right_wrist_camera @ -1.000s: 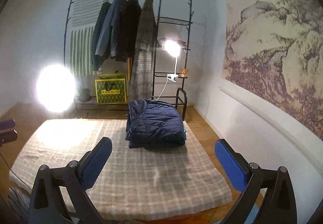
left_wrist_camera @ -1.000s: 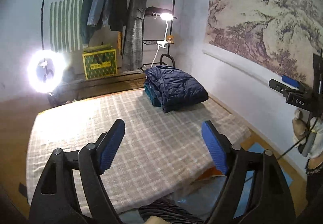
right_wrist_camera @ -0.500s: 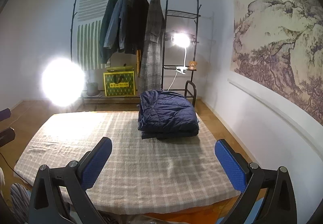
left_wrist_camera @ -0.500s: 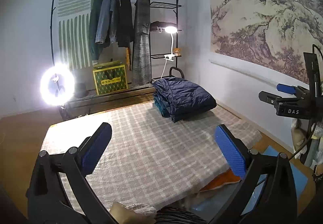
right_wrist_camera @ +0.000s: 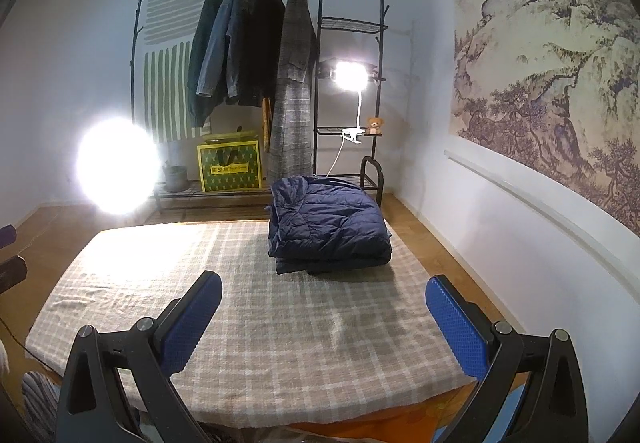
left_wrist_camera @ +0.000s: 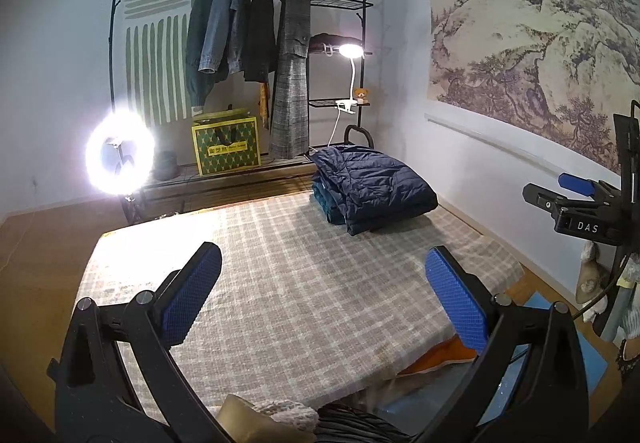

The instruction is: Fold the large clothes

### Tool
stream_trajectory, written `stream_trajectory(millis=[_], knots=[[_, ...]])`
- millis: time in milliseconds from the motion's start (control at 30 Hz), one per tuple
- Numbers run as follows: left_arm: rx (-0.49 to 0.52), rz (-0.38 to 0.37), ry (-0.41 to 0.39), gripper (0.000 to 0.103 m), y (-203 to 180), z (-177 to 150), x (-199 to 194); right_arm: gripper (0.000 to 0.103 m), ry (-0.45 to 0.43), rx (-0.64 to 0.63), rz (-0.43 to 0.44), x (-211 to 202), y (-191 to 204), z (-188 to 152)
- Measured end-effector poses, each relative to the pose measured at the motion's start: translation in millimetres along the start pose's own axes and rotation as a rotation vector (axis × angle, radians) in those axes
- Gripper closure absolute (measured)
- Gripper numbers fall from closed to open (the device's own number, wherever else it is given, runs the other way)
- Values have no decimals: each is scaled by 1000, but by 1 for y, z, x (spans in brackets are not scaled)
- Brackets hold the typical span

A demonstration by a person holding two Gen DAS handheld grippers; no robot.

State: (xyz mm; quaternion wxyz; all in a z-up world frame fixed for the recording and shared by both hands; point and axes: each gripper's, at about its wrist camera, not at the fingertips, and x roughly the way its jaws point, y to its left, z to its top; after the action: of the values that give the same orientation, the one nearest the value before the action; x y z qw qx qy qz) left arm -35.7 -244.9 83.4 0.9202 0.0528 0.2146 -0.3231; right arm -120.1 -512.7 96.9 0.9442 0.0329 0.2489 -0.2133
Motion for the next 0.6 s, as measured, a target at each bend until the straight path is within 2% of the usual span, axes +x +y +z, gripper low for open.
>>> stream_trajectory(millis=[600], knots=[[11, 3, -7, 0, 2, -2, -2, 0, -4, 4, -2, -1, 2, -2]])
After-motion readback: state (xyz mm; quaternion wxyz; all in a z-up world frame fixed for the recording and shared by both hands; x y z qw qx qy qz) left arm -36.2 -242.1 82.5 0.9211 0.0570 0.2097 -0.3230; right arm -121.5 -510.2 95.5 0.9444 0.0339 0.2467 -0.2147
